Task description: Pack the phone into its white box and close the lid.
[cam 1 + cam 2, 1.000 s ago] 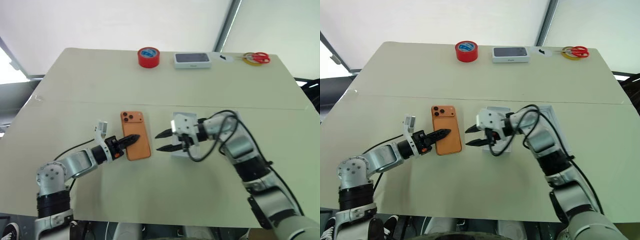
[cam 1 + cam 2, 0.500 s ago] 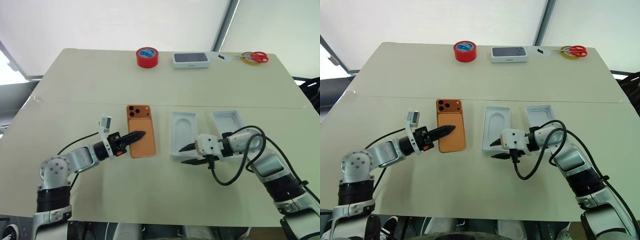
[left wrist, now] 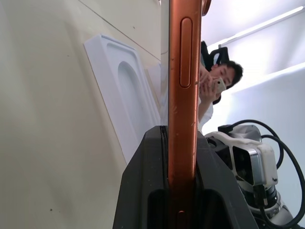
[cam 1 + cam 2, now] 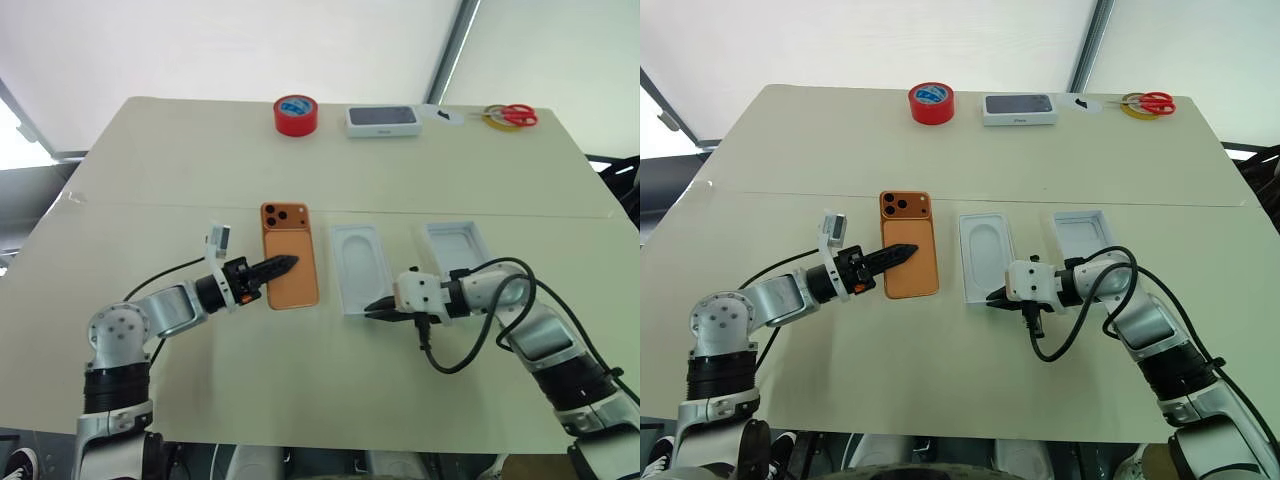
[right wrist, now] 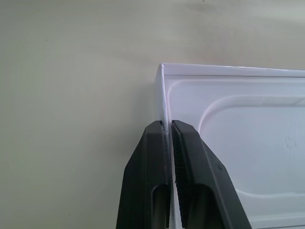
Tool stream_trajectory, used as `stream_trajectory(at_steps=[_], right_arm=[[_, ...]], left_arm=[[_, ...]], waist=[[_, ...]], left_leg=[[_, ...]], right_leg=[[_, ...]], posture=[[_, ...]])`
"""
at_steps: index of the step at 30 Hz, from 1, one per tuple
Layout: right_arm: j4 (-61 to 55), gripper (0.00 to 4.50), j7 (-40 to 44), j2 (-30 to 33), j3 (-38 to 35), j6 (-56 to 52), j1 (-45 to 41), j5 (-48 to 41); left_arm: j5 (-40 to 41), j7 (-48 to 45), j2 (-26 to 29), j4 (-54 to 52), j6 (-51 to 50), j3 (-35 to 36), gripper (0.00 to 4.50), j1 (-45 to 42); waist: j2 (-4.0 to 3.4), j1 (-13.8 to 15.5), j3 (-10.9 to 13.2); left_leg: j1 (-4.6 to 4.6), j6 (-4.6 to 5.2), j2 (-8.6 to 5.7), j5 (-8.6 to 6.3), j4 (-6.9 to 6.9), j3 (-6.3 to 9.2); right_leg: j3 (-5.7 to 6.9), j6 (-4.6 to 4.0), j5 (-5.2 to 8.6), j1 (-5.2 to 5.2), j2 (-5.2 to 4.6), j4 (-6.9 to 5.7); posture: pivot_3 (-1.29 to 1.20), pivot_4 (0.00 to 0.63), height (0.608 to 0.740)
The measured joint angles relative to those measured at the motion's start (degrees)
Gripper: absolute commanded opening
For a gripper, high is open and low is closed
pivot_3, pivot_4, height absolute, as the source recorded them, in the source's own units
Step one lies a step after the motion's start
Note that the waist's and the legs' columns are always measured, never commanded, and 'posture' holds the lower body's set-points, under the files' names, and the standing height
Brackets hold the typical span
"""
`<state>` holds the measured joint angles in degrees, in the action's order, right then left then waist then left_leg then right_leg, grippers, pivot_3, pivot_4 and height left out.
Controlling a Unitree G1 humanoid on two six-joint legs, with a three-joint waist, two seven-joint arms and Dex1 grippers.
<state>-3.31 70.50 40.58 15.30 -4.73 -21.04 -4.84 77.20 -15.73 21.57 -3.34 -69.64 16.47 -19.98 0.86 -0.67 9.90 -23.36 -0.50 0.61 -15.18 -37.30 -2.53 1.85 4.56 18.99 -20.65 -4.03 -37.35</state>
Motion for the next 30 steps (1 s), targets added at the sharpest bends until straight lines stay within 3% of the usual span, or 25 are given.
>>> stream_trajectory(at_steps=[14,15,17,22,25,30], right_arm=[[1.70,0.08,-8.95,-10.26,6.34,-8.45,-8.09,6.35],[1.54,0.59,-8.90,-10.40,6.33,-9.50,-8.11,6.15],[-0.13,1.21,-8.10,-10.40,6.16,-13.00,-8.19,4.12],[-2.50,3.72,-6.70,-9.68,3.58,-18.64,-7.89,-0.77],[-4.49,3.72,-4.98,-6.69,-0.69,-20.22,-7.99,-4.75],[1.38,3.72,-5.00,-2.30,-2.40,-13.56,-8.67,-2.62]], left_arm=[[-5.84,-1.77,-2.37,5.88,2.73,-2.43,0.00,-5.90],[-6.66,-2.99,-2.43,6.66,2.76,-3.05,0.00,-6.47],[-8.94,-5.69,-2.42,9.03,3.14,-4.67,0.00,-8.02],[-13.04,-9.93,-3.34,12.28,4.41,-6.22,0.00,-9.52],[-14.05,-10.93,-4.51,12.41,4.25,-6.49,0.00,-9.52],[-16.07,-11.39,-6.24,15.84,4.20,-6.49,0.00,-10.43]], waist=[[0.01,0.19,0.01],[0.01,0.14,0.01],[0.01,0.14,0.01],[0.01,0.03,0.01],[0.01,0.10,0.01],[0.02,0.05,0.01]], left_leg=[[-0.06,-0.08,0.02,0.05,-0.13,0.02],[-0.06,-0.08,0.02,0.05,-0.13,0.02],[-0.06,-0.10,0.06,0.06,-0.13,0.02],[-0.05,-0.15,0.14,0.09,-0.13,0.02],[-0.06,-0.14,0.14,0.09,-0.12,0.02],[-0.05,-0.14,0.14,0.09,-0.12,0.02]], right_leg=[[0.00,0.01,0.00,-0.05,0.13,-0.13],[0.00,0.01,0.00,-0.04,0.14,-0.13],[0.01,0.01,0.00,-0.05,0.20,-0.13],[0.00,0.01,0.00,-0.07,0.27,-0.17],[0.00,0.01,0.00,-0.07,0.26,-0.16],[-0.01,0.01,0.00,-0.06,0.26,-0.17]], posture=[[0.00,0.150,0.740],[0.00,0.150,0.740],[0.00,0.150,0.740],[0.00,0.150,0.740],[0.00,0.150,0.740],[0.00,0.150,0.740]])
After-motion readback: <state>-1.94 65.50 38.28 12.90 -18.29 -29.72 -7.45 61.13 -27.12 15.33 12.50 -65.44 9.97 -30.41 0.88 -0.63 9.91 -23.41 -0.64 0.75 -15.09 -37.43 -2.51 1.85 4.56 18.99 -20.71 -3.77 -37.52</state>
